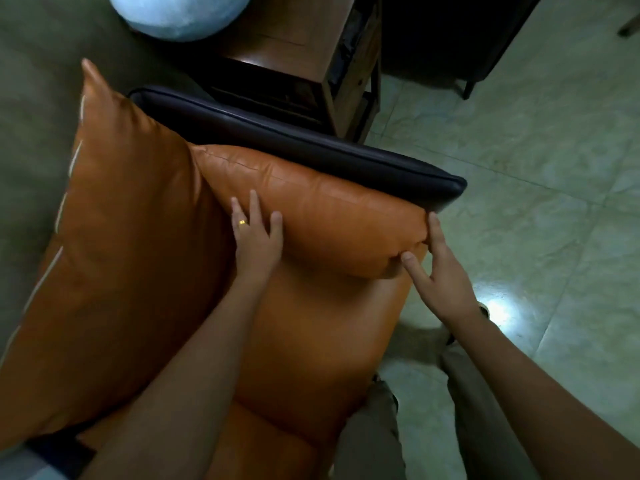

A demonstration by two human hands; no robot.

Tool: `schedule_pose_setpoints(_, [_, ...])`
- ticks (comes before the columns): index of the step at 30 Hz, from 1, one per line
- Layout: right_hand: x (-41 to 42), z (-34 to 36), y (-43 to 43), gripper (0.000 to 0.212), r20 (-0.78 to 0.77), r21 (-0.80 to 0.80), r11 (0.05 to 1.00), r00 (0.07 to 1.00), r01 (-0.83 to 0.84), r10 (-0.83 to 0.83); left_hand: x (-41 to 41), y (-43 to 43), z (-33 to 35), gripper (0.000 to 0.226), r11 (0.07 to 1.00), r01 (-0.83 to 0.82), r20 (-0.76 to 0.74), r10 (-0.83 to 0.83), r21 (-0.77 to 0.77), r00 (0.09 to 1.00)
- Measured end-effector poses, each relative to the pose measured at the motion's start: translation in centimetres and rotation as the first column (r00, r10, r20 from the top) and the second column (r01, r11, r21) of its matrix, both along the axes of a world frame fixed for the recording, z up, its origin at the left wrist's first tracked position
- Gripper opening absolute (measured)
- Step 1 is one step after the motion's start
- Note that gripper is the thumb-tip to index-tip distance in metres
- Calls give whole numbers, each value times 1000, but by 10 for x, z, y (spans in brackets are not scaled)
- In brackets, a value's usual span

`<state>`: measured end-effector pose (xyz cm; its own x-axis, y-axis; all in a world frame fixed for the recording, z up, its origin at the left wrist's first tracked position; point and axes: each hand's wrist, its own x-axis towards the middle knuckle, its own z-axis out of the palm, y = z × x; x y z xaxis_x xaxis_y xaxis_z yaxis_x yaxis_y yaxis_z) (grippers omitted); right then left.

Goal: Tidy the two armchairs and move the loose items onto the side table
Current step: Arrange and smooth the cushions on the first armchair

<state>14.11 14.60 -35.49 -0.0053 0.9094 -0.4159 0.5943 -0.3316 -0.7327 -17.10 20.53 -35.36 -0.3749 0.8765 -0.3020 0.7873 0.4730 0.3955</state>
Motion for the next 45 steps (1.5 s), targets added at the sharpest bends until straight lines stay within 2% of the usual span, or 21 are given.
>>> schedule_pose_setpoints(5, [13,3,-15,76,-6,-116,993,1000,-13,13,53,-110,-8,52,971,-214,73,222,-103,972])
schedule_pose_setpoints(7, [18,-1,-27,71,9,-190,979,997,-79,83,77,-152,-9,54,932,-293,104,320,-212,942])
schedule_pose_setpoints(10, [26,-4,-45,68,3,-305,913,959,-270,285,120,-213,-11,56,854,-419,80,462,-308,883])
schedule_pose_setpoints(15, [37,-16,-68,65,-22,-354,762,820,-542,572,186,-288,-25,55,789,-532,87,580,-307,810])
schedule_pose_setpoints(19, [45,-27,-90,60,-8,-356,714,765,-604,644,227,-346,-36,54,712,-631,102,684,-307,722])
schedule_pose_setpoints(24, [53,-38,-137,57,-23,-377,638,695,-671,718,273,-418,-46,52,645,-697,76,749,-313,658])
schedule_pose_setpoints(31, [70,-30,-237,56,-26,-307,529,563,-791,826,333,-528,-41,47,621,-719,72,770,-311,634])
schedule_pose_setpoints(36, [79,-13,-299,55,-16,-251,393,410,-885,912,365,-587,-39,50,602,-748,54,788,-279,613])
schedule_pose_setpoints(42, [59,-43,-320,53,55,-127,232,227,-964,972,364,-600,-72,49,534,-829,39,844,-167,535])
schedule_pose_setpoints(45, [37,-75,-312,54,151,-37,89,83,-995,985,344,-589,-105,54,550,-827,51,835,-119,548])
